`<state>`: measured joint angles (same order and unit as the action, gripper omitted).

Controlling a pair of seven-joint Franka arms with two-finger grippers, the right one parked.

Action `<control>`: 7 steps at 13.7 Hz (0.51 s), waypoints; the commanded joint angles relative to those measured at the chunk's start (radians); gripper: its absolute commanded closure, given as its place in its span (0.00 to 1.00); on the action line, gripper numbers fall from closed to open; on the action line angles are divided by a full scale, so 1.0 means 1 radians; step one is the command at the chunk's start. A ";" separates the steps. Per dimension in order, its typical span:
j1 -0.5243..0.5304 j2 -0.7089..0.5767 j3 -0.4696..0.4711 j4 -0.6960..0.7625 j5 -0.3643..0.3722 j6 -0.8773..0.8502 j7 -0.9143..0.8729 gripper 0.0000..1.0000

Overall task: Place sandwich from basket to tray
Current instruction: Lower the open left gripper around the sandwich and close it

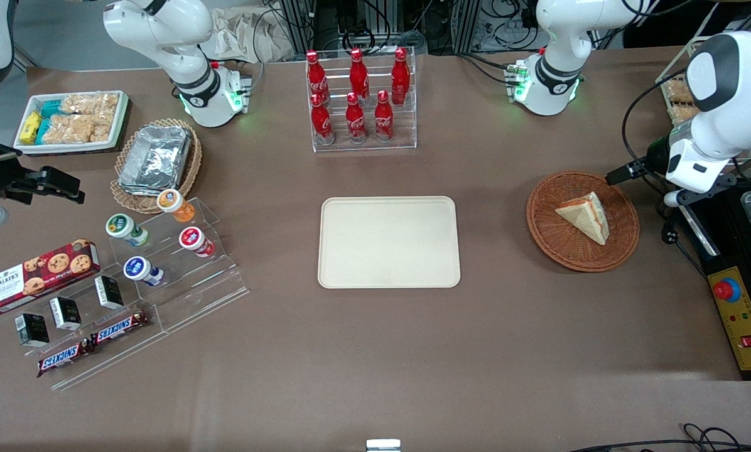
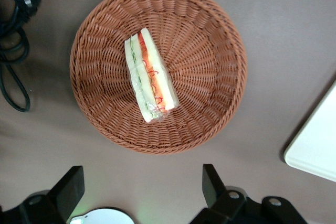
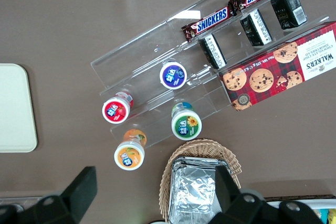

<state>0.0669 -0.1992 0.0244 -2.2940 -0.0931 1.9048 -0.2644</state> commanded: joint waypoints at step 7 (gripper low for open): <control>0.036 0.082 -0.003 -0.226 -0.158 0.319 -0.061 0.00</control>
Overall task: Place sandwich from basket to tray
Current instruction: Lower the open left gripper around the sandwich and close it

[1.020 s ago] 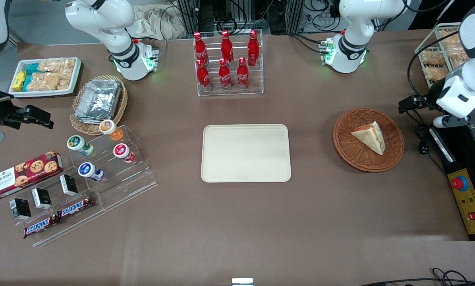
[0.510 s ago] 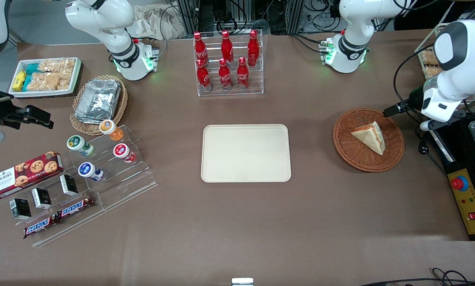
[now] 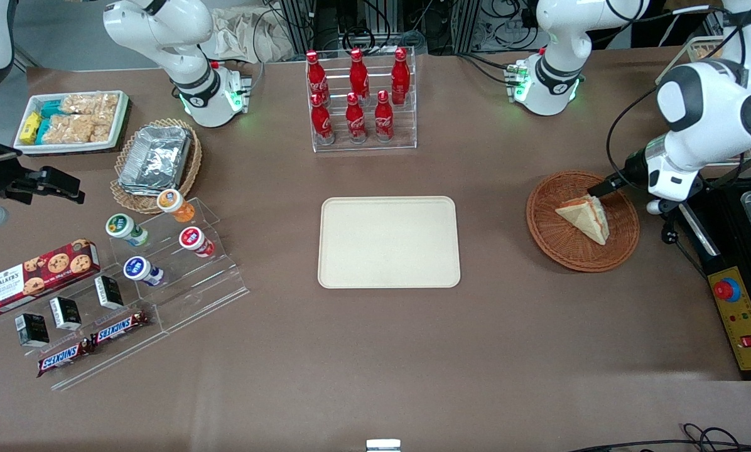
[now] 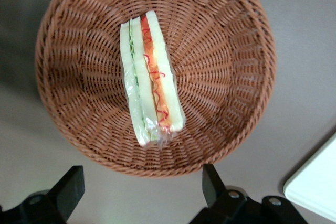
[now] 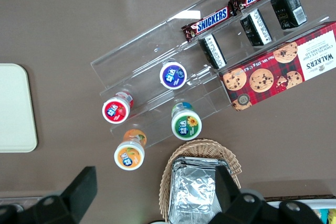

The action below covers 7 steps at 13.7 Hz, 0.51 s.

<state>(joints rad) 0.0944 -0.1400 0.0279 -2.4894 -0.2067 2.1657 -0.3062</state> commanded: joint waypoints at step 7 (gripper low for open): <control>0.064 0.131 -0.003 -0.032 -0.210 0.112 -0.036 0.00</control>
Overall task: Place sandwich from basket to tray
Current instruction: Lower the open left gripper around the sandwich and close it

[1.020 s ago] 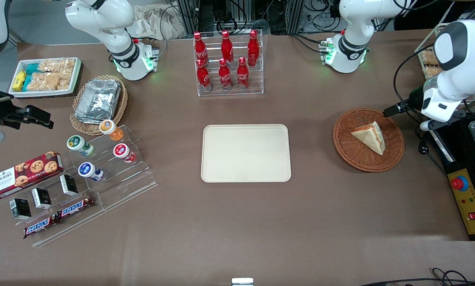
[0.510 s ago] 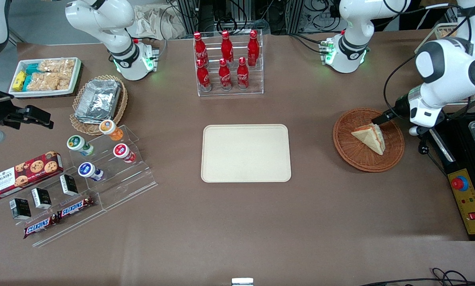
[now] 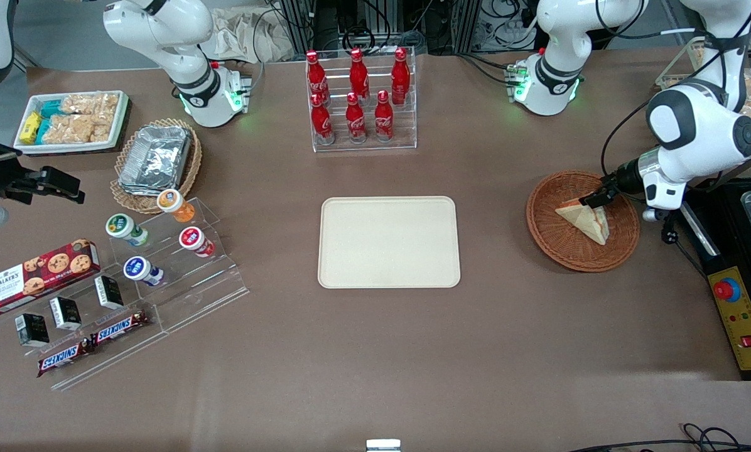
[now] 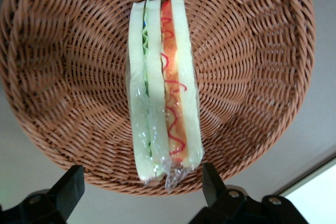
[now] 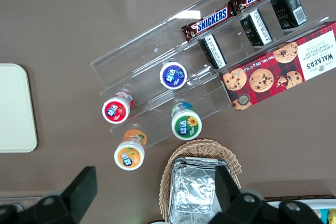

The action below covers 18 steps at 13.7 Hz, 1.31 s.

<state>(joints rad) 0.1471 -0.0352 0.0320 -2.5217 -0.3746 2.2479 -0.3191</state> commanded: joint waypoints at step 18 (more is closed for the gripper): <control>-0.027 0.155 -0.017 0.037 -0.096 0.139 -0.064 0.61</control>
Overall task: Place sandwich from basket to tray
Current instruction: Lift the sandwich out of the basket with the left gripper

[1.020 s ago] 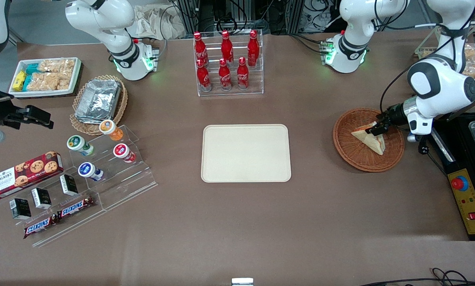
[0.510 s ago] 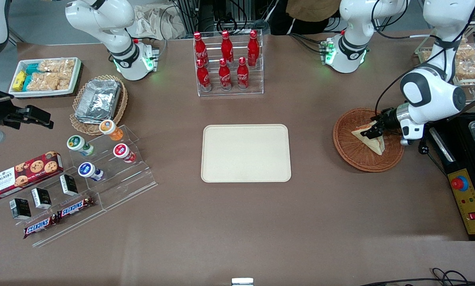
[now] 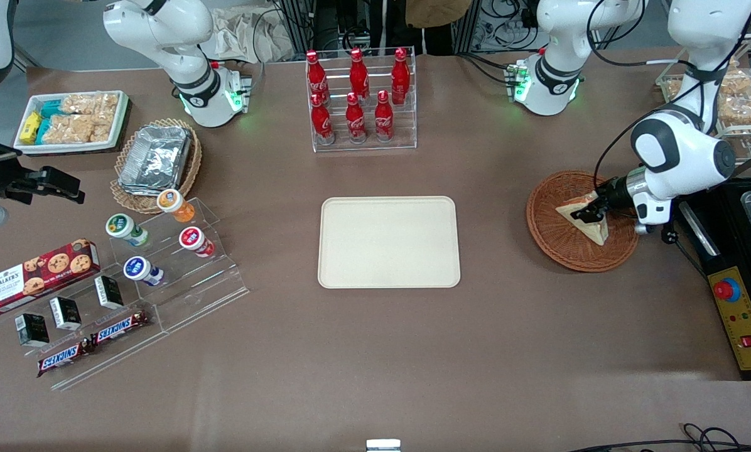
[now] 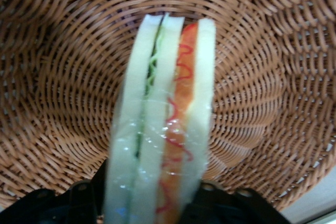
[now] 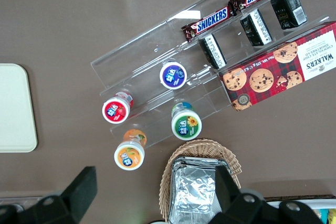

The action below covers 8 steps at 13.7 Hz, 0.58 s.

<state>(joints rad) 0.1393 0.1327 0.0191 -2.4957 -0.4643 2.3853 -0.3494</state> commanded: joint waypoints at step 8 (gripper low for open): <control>-0.015 -0.145 0.004 0.119 0.146 -0.274 -0.068 0.61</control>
<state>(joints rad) 0.1234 0.0329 0.0204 -2.4127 -0.3719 2.1839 -0.3743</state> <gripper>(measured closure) 0.608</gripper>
